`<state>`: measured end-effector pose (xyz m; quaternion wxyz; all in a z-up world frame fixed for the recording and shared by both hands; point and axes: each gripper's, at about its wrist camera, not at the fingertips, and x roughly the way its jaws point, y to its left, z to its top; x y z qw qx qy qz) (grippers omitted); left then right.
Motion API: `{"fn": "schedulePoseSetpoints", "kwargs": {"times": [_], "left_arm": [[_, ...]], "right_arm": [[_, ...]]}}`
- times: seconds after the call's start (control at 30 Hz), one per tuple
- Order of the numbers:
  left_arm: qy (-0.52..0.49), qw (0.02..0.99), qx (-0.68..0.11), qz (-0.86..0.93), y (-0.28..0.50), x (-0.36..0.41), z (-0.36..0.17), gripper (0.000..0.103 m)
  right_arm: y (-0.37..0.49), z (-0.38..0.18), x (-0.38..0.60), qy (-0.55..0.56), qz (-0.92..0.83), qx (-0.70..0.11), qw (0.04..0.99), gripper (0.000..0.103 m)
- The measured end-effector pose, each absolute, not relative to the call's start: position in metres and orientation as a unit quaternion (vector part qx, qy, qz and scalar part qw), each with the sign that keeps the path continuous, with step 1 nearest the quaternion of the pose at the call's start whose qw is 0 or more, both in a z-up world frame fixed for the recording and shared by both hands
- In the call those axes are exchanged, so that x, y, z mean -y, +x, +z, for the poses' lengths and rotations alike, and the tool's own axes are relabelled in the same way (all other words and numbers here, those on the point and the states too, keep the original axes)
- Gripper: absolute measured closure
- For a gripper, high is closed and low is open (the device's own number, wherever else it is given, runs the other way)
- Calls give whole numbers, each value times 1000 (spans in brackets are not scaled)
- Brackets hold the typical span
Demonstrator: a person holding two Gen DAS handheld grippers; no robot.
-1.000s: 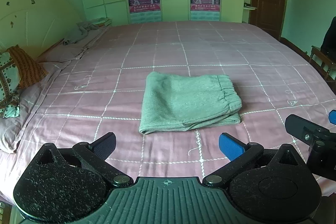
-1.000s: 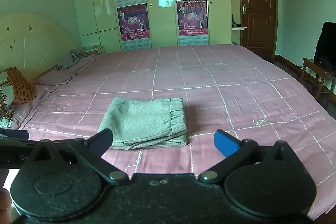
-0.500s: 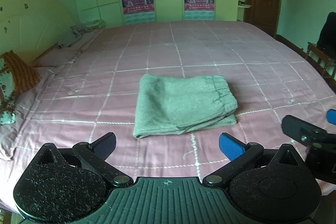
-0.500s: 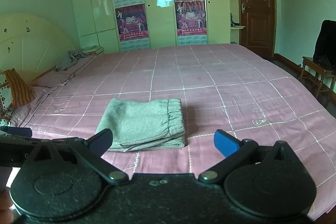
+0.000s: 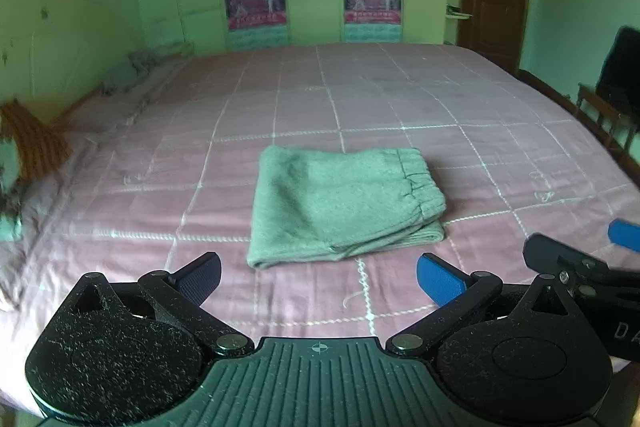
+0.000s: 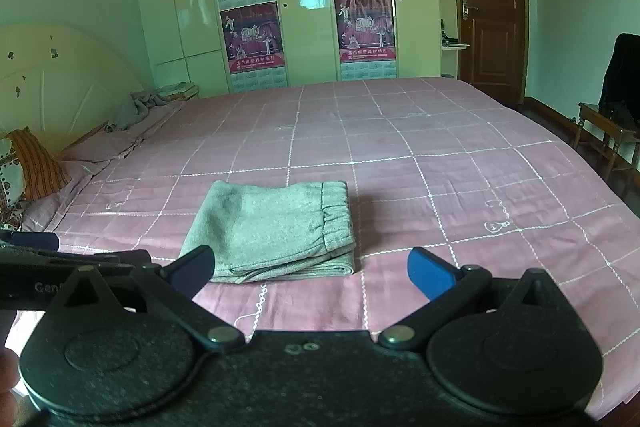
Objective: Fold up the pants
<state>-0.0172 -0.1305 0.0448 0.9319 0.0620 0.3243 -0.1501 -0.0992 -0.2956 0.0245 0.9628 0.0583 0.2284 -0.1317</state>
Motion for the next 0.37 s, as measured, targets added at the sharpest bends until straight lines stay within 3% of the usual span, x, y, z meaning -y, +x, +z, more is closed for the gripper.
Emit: {"fn": "schedulePoseSetpoints", "kwargs": {"times": [0.37], "left_arm": [[73, 944, -284, -150, -20, 133, 46, 0]], "right_arm": [[-98, 23, 295, 56, -130, -226, 964, 1]]}}
